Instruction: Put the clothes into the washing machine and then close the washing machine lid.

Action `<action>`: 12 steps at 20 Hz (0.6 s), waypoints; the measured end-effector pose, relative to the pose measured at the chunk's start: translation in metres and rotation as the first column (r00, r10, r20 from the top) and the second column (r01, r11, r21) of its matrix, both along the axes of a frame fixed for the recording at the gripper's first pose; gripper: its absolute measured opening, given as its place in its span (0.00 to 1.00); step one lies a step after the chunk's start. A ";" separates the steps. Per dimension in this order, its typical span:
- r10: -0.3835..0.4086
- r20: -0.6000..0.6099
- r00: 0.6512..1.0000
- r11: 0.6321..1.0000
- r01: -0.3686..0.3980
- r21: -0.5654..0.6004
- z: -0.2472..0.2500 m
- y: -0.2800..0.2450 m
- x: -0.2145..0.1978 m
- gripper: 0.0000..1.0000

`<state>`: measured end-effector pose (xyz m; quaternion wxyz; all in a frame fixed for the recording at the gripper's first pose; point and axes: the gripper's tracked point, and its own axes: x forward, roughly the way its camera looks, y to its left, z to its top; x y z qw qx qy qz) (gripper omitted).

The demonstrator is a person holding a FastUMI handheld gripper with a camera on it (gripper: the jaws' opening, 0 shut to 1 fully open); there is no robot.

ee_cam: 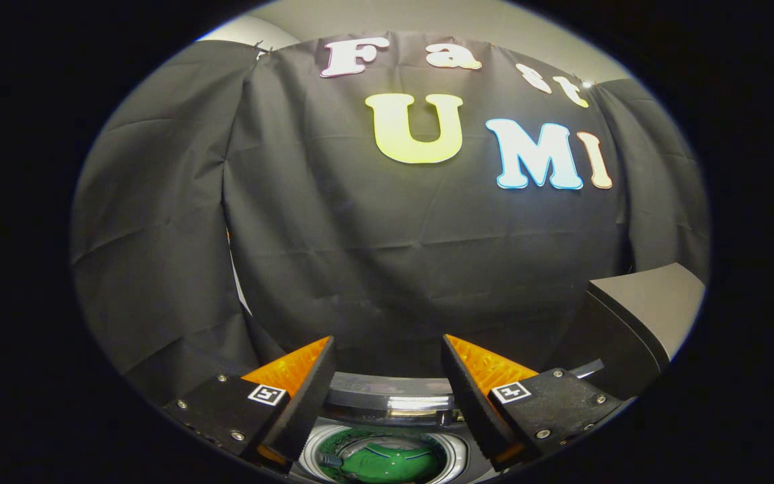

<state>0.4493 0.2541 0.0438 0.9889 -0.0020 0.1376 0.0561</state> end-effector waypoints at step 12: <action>0.035 0.058 0.998 0.999 -0.035 0.008 -0.009 0.000 -0.026 0.95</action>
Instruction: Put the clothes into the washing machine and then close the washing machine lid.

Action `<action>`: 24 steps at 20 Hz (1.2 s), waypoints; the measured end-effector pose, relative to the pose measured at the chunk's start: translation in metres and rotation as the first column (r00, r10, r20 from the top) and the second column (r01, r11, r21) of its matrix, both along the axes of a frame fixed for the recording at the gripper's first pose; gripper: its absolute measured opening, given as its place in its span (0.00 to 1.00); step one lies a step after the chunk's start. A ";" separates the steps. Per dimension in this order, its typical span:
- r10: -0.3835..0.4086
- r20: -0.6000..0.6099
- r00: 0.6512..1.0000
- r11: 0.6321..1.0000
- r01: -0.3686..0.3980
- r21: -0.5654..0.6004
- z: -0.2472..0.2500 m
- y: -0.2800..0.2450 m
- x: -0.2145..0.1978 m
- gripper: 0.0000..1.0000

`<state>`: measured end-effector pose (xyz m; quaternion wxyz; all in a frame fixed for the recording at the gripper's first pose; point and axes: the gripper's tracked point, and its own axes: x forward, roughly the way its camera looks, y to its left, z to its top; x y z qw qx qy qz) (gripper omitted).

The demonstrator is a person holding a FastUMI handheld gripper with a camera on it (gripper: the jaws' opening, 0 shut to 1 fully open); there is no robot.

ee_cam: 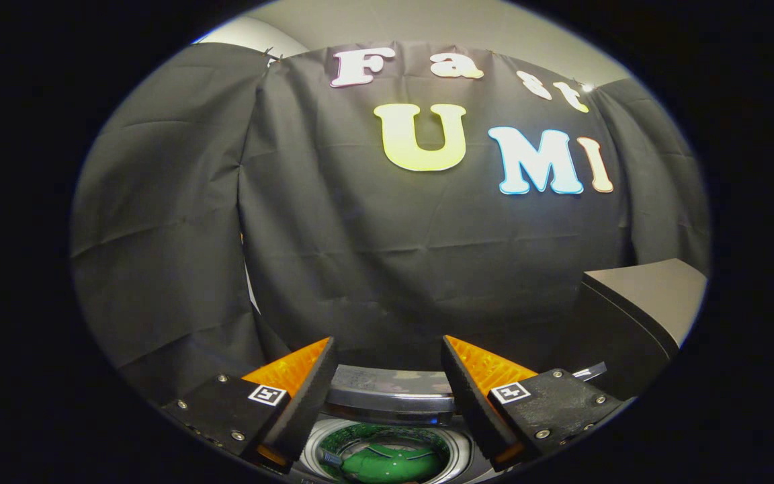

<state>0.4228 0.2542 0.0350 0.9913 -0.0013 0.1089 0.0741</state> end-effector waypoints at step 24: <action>0.060 -0.086 0.995 0.998 -0.057 0.034 -0.061 0.014 -0.076 0.94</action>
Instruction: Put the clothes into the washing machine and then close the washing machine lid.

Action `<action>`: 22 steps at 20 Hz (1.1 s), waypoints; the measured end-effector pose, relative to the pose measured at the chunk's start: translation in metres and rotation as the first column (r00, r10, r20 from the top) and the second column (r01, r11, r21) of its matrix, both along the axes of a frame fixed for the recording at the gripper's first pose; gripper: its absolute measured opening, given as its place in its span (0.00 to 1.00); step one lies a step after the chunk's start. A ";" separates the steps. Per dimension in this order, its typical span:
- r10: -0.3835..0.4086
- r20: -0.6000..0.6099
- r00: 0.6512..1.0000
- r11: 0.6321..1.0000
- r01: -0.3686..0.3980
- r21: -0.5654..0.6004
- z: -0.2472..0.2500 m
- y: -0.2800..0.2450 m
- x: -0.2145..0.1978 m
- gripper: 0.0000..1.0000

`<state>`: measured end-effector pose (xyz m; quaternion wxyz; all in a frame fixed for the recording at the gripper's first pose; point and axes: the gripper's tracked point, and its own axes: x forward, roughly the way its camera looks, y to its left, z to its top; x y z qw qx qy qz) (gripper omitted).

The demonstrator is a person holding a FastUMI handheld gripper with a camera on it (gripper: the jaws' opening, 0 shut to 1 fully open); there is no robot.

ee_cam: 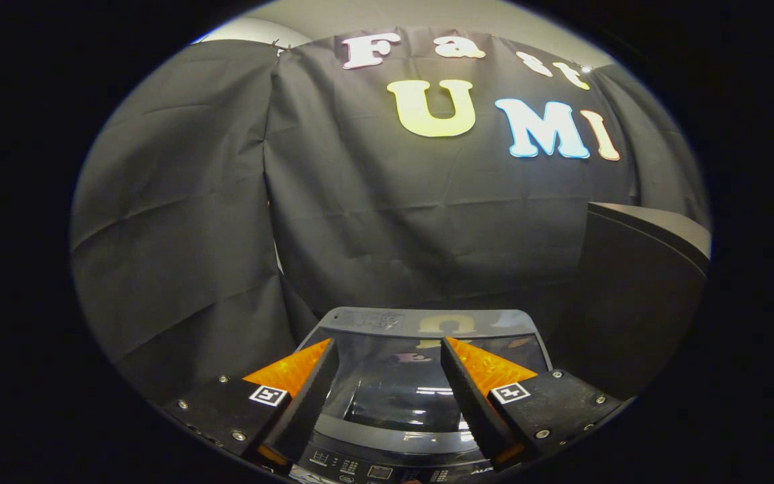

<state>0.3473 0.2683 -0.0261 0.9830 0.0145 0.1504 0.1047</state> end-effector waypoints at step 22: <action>0.020 0.232 0.973 1.000 -0.019 -0.008 0.152 -0.167 -0.159 0.94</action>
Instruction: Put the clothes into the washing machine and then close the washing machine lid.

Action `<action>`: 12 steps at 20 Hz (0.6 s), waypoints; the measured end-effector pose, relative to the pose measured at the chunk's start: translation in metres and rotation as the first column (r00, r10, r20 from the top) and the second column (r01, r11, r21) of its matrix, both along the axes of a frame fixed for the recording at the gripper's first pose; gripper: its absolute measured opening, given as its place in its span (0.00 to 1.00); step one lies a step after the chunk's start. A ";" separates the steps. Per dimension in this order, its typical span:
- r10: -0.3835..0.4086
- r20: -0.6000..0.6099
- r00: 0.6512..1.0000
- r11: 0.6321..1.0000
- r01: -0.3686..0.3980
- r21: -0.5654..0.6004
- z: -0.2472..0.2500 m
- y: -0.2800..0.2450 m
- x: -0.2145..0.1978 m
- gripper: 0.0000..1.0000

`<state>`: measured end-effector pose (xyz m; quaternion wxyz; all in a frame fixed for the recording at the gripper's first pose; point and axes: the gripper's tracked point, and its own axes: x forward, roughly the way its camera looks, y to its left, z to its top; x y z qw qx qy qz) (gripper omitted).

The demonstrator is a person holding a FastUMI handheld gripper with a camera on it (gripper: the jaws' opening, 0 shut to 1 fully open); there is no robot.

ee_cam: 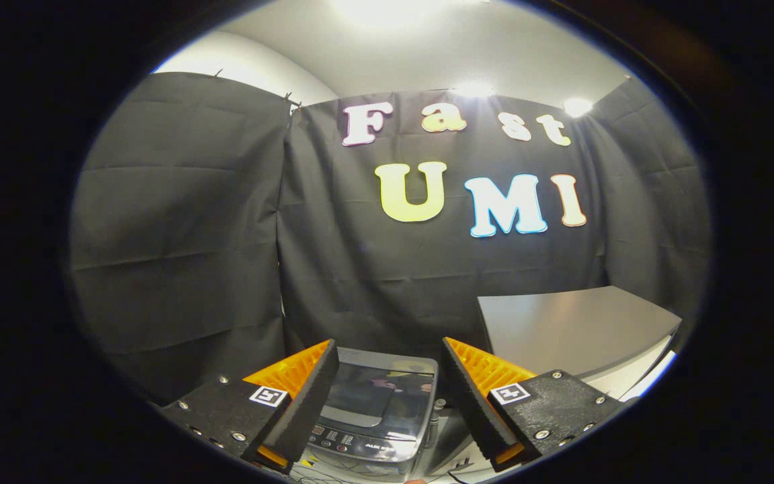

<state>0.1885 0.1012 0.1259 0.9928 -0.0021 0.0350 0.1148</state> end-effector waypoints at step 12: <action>-0.090 0.025 0.996 0.996 0.089 0.028 0.020 -0.126 -0.084 0.94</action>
